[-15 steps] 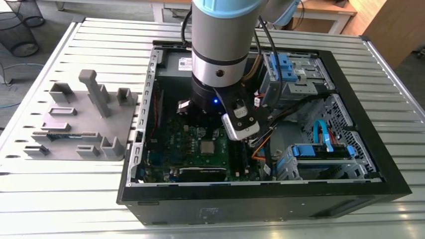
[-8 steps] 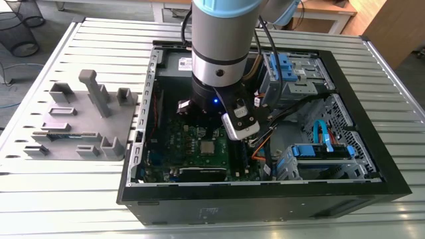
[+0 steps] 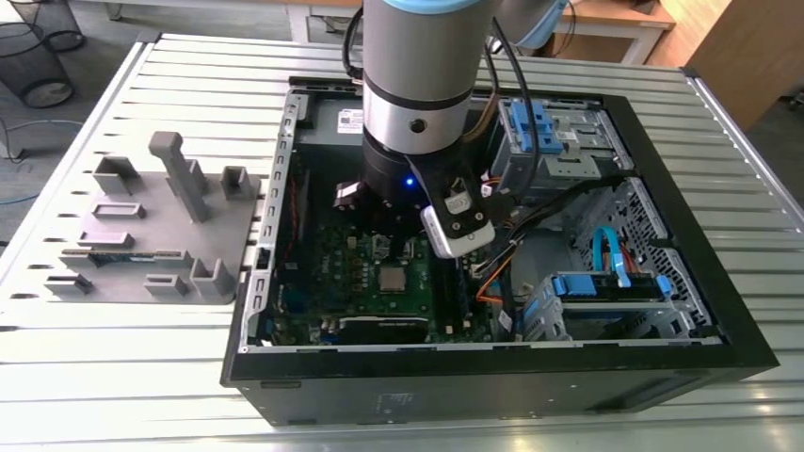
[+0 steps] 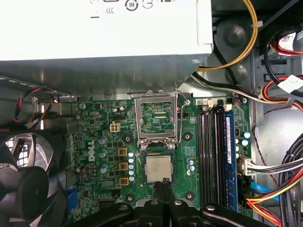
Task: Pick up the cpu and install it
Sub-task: 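Close the cpu cover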
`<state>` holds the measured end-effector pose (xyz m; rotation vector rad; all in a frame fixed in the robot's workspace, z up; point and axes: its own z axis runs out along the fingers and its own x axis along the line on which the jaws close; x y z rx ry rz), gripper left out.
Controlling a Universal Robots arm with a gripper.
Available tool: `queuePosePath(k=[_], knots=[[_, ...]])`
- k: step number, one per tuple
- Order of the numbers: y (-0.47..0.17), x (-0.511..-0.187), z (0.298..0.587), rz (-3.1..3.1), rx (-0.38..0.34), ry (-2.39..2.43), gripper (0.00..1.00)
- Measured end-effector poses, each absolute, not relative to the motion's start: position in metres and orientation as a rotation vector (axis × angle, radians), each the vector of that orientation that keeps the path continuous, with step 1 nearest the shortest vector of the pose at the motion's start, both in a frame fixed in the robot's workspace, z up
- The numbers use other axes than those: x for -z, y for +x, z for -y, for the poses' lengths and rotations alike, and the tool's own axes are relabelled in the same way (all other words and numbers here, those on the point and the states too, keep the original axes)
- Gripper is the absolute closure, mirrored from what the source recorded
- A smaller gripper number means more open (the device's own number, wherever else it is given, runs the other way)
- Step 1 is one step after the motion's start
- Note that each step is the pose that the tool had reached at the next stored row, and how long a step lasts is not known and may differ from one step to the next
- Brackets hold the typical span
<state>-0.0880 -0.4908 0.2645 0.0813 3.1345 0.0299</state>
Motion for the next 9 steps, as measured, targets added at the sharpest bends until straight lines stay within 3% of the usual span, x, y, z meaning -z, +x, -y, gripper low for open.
queuePosePath(k=[9], knots=[[-0.0879,-0.2604,0.4908,-3.134,-0.03,0.081,0.89]])
